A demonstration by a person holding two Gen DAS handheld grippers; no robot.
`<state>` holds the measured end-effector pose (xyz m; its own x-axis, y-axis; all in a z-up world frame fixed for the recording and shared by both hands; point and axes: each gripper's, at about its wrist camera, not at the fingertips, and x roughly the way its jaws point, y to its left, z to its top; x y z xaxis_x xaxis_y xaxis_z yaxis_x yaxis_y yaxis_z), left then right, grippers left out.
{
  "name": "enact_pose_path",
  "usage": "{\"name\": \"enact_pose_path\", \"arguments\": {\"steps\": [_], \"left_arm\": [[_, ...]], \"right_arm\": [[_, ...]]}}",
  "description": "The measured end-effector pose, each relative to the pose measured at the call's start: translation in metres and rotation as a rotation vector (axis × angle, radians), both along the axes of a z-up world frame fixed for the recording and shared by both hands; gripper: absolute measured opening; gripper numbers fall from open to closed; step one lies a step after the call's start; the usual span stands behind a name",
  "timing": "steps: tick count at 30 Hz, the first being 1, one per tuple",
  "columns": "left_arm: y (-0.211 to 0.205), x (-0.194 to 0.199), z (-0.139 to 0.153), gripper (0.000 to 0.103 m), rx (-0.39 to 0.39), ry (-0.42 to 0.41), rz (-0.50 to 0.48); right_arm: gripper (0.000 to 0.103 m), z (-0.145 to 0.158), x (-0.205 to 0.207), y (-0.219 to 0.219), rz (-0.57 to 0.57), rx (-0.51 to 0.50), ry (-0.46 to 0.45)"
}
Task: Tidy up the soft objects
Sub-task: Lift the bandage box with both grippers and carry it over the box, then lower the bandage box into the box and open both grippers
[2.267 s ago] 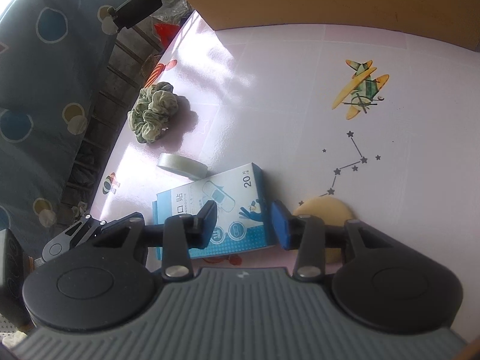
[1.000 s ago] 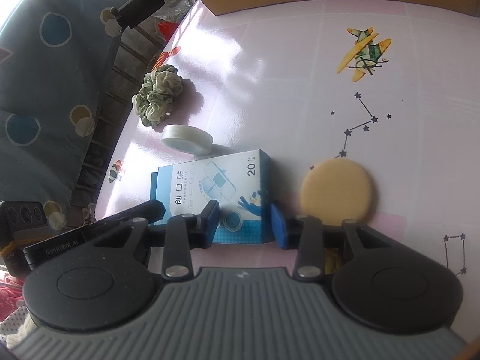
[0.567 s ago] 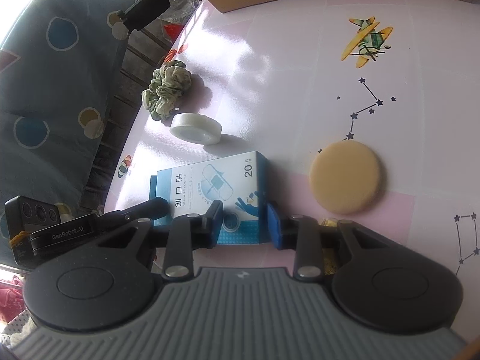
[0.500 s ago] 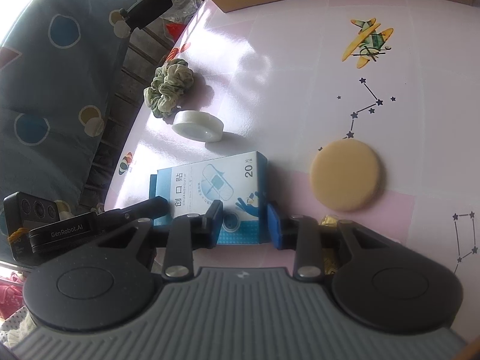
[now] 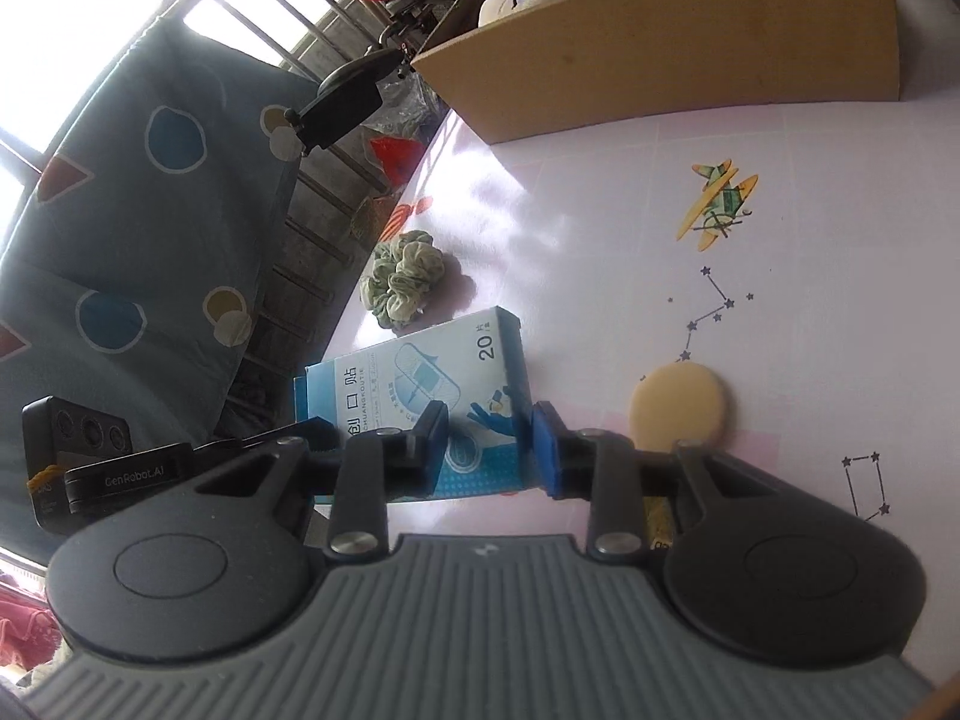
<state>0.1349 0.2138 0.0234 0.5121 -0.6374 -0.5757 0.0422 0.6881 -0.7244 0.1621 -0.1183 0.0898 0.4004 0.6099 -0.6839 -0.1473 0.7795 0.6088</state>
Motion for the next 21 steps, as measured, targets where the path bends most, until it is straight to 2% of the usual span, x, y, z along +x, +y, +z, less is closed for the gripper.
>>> {"name": "enact_pose_path", "arguments": {"steps": [5, 11, 15, 20, 21], "left_arm": [[-0.024, 0.043, 0.042, 0.028, -0.005, -0.083, -0.033], [-0.071, 0.147, 0.079, 0.029, -0.016, -0.119, -0.104], [-0.109, 0.226, 0.092, 0.029, -0.014, -0.132, -0.135], [-0.174, 0.315, 0.089, 0.031, 0.106, -0.17, -0.178], [-0.183, 0.33, 0.084, 0.032, 0.103, -0.154, -0.168]], "right_arm": [[0.03, 0.041, 0.031, -0.028, -0.06, 0.003, -0.106], [0.03, 0.078, 0.113, -0.063, -0.132, -0.098, -0.21], [0.031, 0.082, 0.183, -0.092, -0.184, -0.128, -0.236], [0.031, 0.059, 0.276, -0.136, -0.285, -0.175, -0.158], [0.031, 0.053, 0.294, -0.142, -0.306, -0.193, -0.142]]}}
